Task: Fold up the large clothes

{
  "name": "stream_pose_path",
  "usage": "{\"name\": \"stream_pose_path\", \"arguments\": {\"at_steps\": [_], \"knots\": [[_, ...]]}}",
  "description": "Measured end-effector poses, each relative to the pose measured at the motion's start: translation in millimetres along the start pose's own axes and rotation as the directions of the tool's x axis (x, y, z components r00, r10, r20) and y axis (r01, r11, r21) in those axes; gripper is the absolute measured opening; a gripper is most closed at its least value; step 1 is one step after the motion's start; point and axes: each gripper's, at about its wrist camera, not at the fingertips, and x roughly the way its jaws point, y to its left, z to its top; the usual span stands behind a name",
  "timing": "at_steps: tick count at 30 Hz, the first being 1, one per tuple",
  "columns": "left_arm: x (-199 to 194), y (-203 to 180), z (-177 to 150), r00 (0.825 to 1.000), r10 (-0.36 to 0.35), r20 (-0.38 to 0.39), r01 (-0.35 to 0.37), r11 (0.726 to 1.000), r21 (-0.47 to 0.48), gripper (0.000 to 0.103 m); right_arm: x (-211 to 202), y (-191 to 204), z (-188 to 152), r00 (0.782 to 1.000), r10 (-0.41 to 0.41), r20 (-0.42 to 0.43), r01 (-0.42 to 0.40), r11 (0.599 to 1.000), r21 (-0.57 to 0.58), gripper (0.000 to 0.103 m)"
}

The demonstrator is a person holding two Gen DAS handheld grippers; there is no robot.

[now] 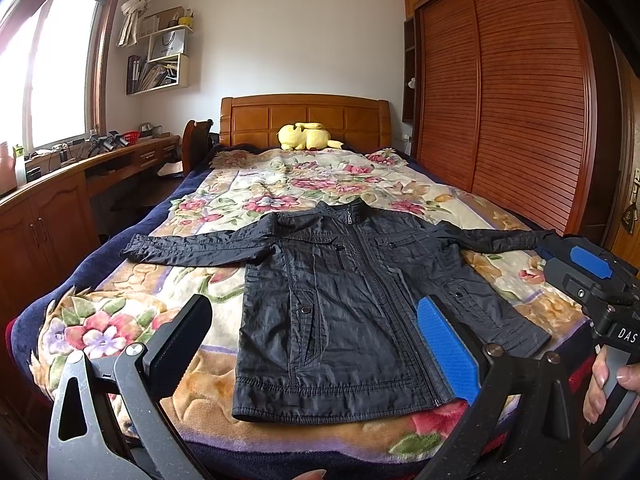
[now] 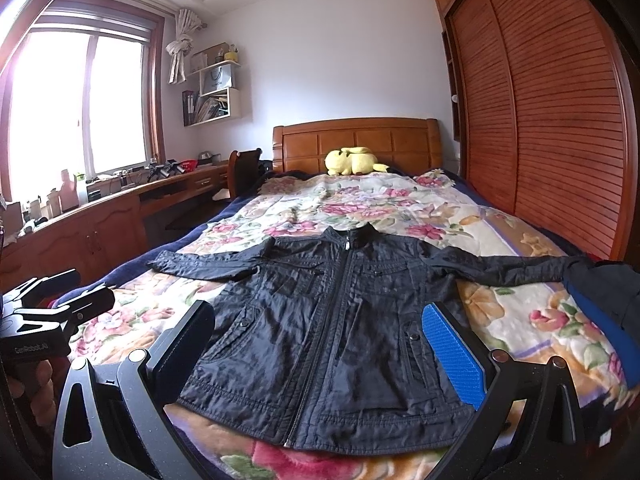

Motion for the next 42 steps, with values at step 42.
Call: {"name": "stream_pose_path", "arguments": {"at_steps": [42], "knots": [[112,107,-44,0.979,0.134,-0.152,-0.14,0.99,-0.029,0.103,162,27,-3,0.976,0.147,-0.158,-0.155,0.987,-0.045,0.103]]}}
